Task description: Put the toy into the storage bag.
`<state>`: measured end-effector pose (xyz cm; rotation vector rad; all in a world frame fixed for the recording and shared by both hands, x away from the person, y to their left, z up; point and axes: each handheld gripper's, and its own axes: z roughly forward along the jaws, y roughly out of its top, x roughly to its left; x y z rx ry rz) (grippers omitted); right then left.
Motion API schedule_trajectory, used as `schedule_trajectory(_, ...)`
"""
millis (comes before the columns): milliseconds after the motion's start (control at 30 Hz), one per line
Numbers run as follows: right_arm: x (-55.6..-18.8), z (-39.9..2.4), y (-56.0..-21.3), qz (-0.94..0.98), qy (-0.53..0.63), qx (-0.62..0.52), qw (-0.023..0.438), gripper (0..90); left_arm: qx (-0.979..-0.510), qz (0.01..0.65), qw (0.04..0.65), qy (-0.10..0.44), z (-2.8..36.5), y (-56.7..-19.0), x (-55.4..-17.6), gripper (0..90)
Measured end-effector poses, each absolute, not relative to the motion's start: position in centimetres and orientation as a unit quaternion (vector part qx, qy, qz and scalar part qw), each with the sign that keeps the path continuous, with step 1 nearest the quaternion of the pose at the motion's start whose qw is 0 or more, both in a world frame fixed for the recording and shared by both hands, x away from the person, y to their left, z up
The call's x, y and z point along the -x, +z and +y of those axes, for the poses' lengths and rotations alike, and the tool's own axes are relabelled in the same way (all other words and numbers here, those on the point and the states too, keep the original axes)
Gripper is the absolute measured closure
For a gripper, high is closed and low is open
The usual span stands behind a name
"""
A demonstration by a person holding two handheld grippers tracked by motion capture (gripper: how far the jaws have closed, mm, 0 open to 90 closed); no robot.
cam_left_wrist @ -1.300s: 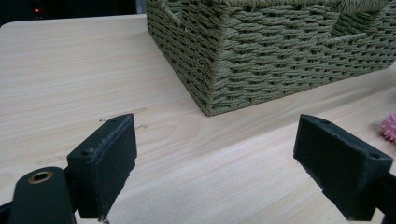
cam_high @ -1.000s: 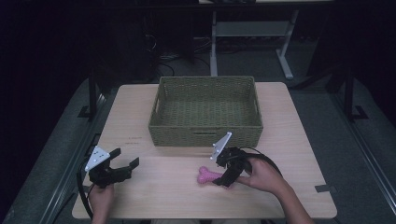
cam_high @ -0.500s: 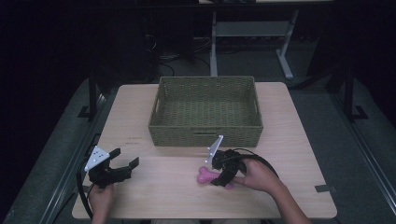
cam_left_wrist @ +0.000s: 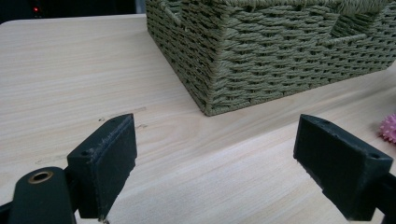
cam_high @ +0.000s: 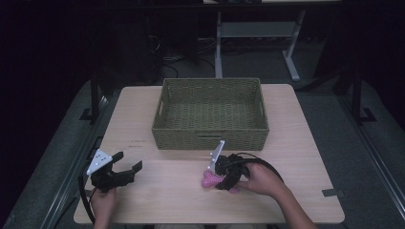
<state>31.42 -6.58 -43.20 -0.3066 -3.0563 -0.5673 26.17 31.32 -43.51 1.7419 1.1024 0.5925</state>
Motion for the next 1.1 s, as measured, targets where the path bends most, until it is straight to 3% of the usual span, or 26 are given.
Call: schedule_trajectory(1100,-31.4,-6.24,-43.46,-0.983,-0.161,0.086,0.006,57.5,-0.713,0.451,0.478,0.244,31.4,-43.43,-26.09,12.8)
